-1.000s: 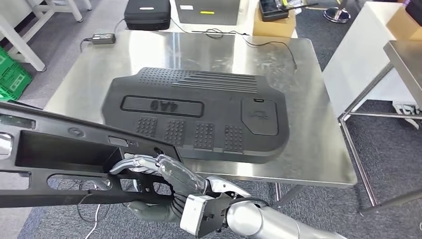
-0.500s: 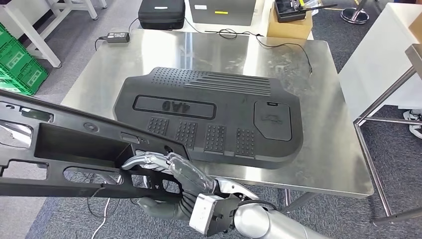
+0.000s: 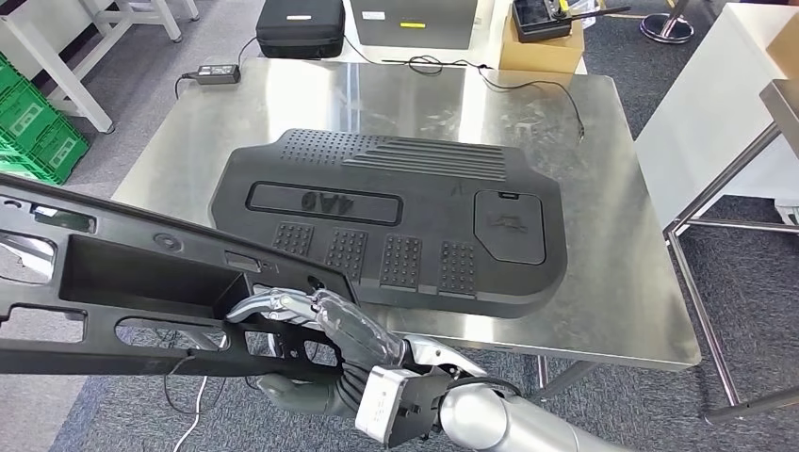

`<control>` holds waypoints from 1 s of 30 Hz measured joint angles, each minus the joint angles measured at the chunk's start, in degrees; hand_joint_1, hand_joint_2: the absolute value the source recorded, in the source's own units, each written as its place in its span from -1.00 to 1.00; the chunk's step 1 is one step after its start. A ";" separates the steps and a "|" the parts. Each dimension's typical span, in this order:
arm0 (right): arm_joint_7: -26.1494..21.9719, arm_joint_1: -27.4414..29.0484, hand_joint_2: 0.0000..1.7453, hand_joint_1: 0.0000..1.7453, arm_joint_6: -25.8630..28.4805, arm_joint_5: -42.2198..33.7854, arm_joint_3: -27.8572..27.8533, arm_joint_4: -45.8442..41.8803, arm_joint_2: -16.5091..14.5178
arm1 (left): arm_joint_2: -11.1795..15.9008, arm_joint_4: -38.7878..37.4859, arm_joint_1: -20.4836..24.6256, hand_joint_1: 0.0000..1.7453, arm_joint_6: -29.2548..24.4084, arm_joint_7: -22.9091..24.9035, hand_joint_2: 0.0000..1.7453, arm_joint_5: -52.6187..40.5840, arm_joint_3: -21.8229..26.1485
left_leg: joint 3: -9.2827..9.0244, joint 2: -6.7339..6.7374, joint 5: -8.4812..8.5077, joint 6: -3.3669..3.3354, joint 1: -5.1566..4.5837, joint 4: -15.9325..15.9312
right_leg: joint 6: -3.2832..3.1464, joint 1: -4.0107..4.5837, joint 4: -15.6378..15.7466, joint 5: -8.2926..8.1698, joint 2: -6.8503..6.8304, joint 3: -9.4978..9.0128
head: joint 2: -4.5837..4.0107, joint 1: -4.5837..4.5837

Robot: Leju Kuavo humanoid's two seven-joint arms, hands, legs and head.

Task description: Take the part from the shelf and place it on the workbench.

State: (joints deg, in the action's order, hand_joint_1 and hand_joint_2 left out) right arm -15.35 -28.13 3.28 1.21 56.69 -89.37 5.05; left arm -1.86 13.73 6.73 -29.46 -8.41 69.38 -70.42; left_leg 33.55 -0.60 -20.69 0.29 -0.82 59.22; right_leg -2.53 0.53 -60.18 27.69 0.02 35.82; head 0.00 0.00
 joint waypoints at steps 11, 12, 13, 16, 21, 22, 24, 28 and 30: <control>-0.03 0.02 1.00 1.00 0.00 0.00 0.01 0.00 0.00 | 0.00 0.00 0.00 -1.00 0.01 -0.02 1.00 -0.09 0.00 | 0.00 0.00 0.01 0.01 -0.09 0.01 | -0.01 -0.08 0.02 -0.03 0.00 -0.04 | 0.00 0.17; -0.03 0.02 1.00 1.00 0.00 0.00 0.01 0.00 0.00 | 0.00 0.00 0.00 -1.00 0.01 -0.02 1.00 -0.10 0.00 | 0.00 0.00 0.01 0.01 -0.10 0.01 | -0.01 -0.08 0.02 -0.03 0.00 -0.04 | 0.00 0.17; -0.03 0.02 1.00 1.00 0.00 0.00 0.01 0.00 0.00 | 0.00 0.00 0.00 -1.00 0.02 -0.02 1.00 -0.11 0.00 | 0.00 0.00 0.01 0.01 -0.10 0.01 | -0.01 -0.09 0.02 -0.03 -0.01 -0.04 | 0.00 0.17; -0.06 0.03 1.00 1.00 0.02 0.00 0.00 0.00 -0.01 | 0.02 -0.01 0.00 -1.00 0.06 -0.05 1.00 -0.11 0.00 | 0.02 0.01 -0.05 -0.33 -0.18 0.08 | 0.30 -0.26 0.35 -0.21 -0.11 -0.16 | 0.00 0.13; -0.19 0.08 1.00 1.00 0.12 0.00 -0.20 -0.02 -0.09 | 0.02 0.00 0.02 -1.00 0.14 -0.19 1.00 -0.13 0.00 | -2.03 0.05 1.28 -1.24 0.74 -3.20 | 1.56 -0.42 -3.84 2.22 -0.03 1.42 | 0.00 0.04; -0.23 0.14 1.00 1.00 0.13 -0.01 -0.23 -0.01 -0.05 | 0.02 0.00 0.02 -1.00 0.17 -0.22 1.00 -0.13 0.00 | -2.18 0.04 1.29 -1.24 0.92 -3.36 | 1.94 -0.72 -7.38 3.85 0.01 3.28 | 0.00 0.32; -0.24 0.45 1.00 1.00 0.15 -0.01 -0.29 0.01 0.08 | 0.02 0.00 -0.03 -1.00 0.19 -0.26 1.00 -0.14 0.00 | -2.31 0.03 1.00 -0.86 1.37 -3.22 | 2.76 -1.41 -13.01 5.38 0.00 6.51 | 0.00 0.65; -0.25 0.63 1.00 1.00 0.15 -0.01 -0.33 0.04 0.17 | 0.05 -0.02 -0.03 -1.00 0.23 -0.28 1.00 -0.15 0.00 | -2.61 -0.04 -0.70 1.11 2.66 -1.65 | 4.46 -2.63 -3.79 -0.52 0.08 2.52 | 0.00 1.42; -0.25 0.66 1.00 1.00 0.16 -0.01 -0.35 0.08 0.17 | 0.09 -0.04 0.04 -1.00 0.22 -0.31 1.00 -0.16 0.00 | -2.41 -0.07 -1.59 2.24 2.78 -0.71 | 4.04 -2.61 -0.46 -0.99 0.49 0.94 | 0.00 1.84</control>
State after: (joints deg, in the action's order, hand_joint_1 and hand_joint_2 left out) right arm -15.61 -27.47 3.44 1.20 56.34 -89.29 5.22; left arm -1.76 13.68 6.77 -29.24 -8.73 69.22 -70.43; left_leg 31.14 -0.67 -22.28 2.53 1.96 58.52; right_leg 1.51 -2.08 -60.63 26.70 0.50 36.76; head 0.00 1.84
